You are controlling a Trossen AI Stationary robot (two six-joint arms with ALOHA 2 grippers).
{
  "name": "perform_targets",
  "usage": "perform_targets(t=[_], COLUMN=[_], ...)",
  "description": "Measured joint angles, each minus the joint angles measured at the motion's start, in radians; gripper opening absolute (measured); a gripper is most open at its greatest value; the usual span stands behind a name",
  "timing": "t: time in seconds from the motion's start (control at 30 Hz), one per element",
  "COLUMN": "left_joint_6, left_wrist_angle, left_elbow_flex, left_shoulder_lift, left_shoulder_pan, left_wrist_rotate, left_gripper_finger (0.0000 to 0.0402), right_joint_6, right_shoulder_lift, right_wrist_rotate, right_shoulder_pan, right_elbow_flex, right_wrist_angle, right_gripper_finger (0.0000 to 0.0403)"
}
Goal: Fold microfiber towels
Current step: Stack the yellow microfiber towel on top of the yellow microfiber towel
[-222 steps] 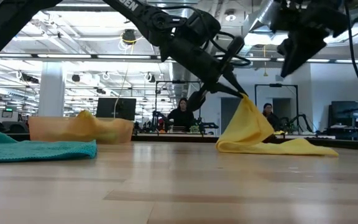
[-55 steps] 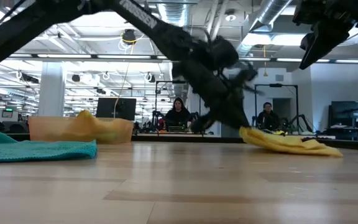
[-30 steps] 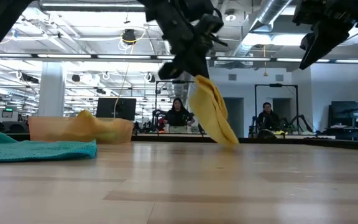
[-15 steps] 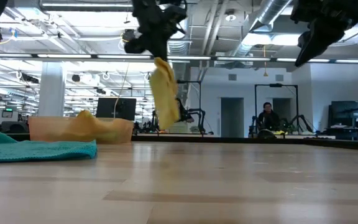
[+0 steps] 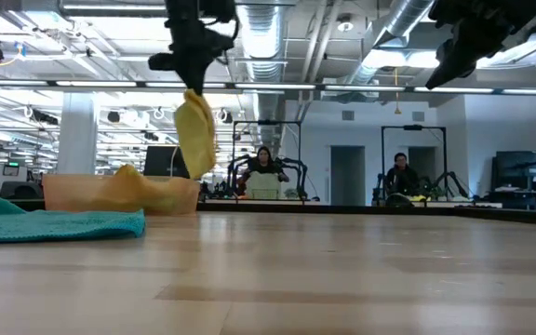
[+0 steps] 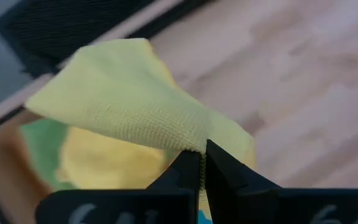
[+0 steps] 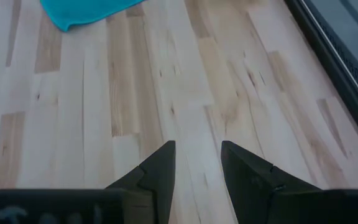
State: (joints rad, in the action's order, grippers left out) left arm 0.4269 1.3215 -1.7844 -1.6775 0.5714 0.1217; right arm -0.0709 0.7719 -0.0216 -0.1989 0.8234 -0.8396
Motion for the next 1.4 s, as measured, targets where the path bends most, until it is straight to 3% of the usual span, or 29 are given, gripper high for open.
perform_targets(t=[0.23,0.5,0.8,1.4], left_joint_6=[0.024,0.079,0.164,0.437], left_wrist_angle=[-0.003,-0.039,-0.022,0.068], left_elbow_flex=[0.000,0.000,0.087,0.282], left_shoulder_lift=[0.000,-0.003,-0.010,-0.009], left_shoulder_pan=[0.161,0.261,0.231,0.025], left_wrist_rotate=[0.113,0.141,0.154,0.098], left_gripper_finger=[0.0000,0.0000,0.0000,0.0000], right_joint_6=[-0.001,-0.014,-0.017,-0.016], right_shoulder_lift=[0.000,0.000,0.000,0.000], right_wrist_rotate=[0.000,0.000,0.000,0.000], right_shoulder_pan=[0.000,0.000,0.000,0.000], right_elbow_flex=[0.000,0.000,0.000,0.000], right_wrist_angle=[0.003,0.003,0.004,0.004], right_gripper_finger=[0.0154,0.0154,0.0154,0.0154])
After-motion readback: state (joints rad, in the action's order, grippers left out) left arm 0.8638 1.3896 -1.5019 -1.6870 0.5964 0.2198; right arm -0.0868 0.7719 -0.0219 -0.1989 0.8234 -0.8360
